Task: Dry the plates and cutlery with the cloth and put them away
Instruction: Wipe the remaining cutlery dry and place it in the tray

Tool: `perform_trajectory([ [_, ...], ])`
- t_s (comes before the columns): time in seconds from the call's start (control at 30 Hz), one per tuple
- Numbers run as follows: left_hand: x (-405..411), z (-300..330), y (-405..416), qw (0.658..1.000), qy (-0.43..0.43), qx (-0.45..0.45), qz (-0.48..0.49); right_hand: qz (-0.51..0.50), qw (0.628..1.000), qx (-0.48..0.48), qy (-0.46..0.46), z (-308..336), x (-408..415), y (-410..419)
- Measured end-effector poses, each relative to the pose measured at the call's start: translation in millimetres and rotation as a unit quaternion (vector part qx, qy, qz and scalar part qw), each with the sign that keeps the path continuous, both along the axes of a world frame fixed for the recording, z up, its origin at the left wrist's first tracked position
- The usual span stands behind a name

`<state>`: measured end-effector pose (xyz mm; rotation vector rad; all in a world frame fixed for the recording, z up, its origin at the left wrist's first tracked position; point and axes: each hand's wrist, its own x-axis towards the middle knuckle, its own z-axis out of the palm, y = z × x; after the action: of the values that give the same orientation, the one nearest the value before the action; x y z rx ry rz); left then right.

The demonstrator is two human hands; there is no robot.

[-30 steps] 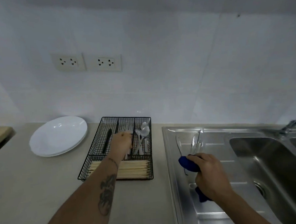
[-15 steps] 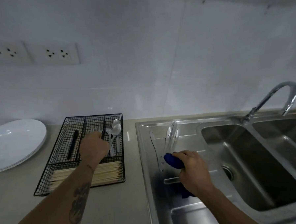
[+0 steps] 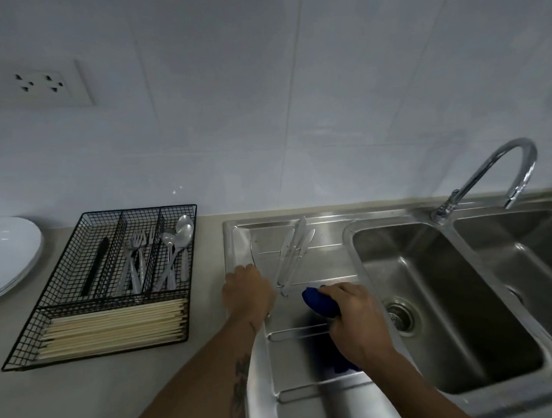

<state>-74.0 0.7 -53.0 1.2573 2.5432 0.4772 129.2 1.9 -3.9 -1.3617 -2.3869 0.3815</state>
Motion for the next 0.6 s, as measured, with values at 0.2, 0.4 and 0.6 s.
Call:
perform_trajectory([
  [0.2,10.5,0.3,14.5,0.997,0.049,-0.054,0.038,0.043,0.999,-0.019,-0.006,-7.6,25.3,21.0],
  [0.4,12.3,5.4,8.9,0.985,0.101,-0.130,0.055,0.101,0.993,-0.054,0.000,-13.0,30.9,45.6],
  [0.6,18.8,13.7,-2.8,0.984,0.082,-0.133,0.083,0.127,0.990,-0.058,0.021,-11.8,36.7,56.5],
])
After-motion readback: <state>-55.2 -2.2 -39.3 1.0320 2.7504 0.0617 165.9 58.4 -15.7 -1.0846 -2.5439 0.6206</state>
